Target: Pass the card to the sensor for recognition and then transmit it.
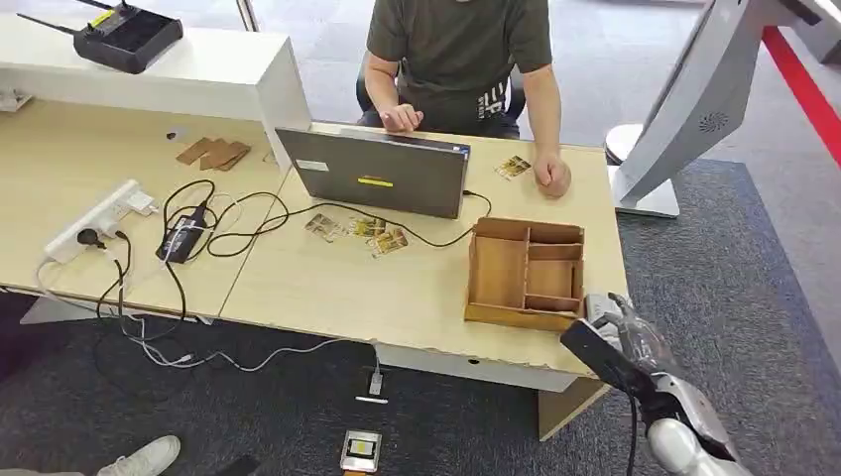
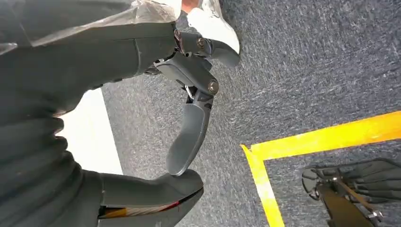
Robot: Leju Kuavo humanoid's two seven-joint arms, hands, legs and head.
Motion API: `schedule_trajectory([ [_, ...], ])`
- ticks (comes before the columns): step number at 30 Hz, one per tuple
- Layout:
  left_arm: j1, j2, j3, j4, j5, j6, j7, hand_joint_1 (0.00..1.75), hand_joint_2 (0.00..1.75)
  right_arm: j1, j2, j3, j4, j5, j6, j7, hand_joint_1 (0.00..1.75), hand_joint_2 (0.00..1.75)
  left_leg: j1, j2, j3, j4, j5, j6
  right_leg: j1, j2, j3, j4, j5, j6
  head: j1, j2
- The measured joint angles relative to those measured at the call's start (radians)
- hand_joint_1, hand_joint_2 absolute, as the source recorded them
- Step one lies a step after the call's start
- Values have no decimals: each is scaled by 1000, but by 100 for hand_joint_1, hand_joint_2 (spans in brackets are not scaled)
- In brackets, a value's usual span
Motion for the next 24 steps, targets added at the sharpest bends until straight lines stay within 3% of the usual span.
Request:
schedule_trajectory([
  [16, 2, 5, -2, -3, 18, 0, -6, 0, 175, -12, 15, 18, 47, 2, 27, 1, 175, 175, 0, 0, 0, 0, 0, 0, 0, 0, 0, 0, 0, 0, 0, 0],
  [24, 6, 11, -2, -3, 34, 0, -16, 0, 175, -16, 3, -20, -34, 43, 1, 5, 175, 175, 0, 0, 0, 0, 0, 0, 0, 0, 0, 0, 0, 0, 0, 0],
])
